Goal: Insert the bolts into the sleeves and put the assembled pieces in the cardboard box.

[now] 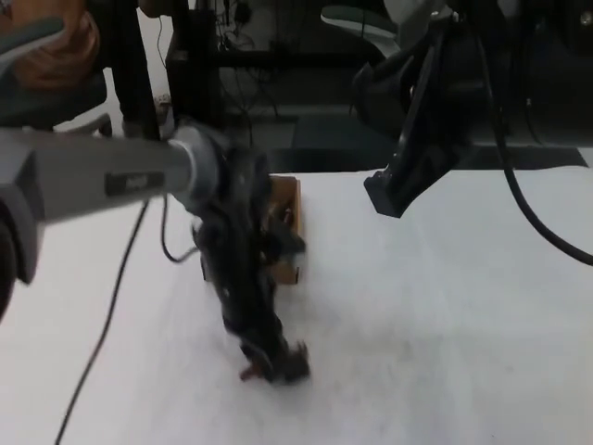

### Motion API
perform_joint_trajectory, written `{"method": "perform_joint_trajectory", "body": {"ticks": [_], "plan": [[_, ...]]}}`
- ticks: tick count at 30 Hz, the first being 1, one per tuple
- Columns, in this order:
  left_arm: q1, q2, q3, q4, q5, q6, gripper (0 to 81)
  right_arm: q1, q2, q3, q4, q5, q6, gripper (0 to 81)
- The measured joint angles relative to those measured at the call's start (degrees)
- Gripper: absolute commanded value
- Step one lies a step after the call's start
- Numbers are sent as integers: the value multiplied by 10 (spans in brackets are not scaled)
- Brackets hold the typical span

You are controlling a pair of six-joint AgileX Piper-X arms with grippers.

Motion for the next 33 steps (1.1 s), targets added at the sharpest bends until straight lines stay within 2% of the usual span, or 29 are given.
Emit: {"method": "perform_joint_trajectory", "body": {"ticks": [4,6,8,10,19,33], "plan": [[-29,-17,26,-31,2,-19,360,0,0,0,0,0,0,6],[-33,-20,32,-41,8,-34,449,0,0,0,3,0,0,6],[-33,-20,32,-42,16,-40,573,0,0,0,6,0,0,6],[-31,-23,33,-38,25,-44,615,0,0,0,6,0,0,6],[-7,-23,36,-45,42,-28,476,0,0,0,9,0,0,6],[40,-20,42,-81,78,-24,472,0,0,0,21,-17,0,6]]}}
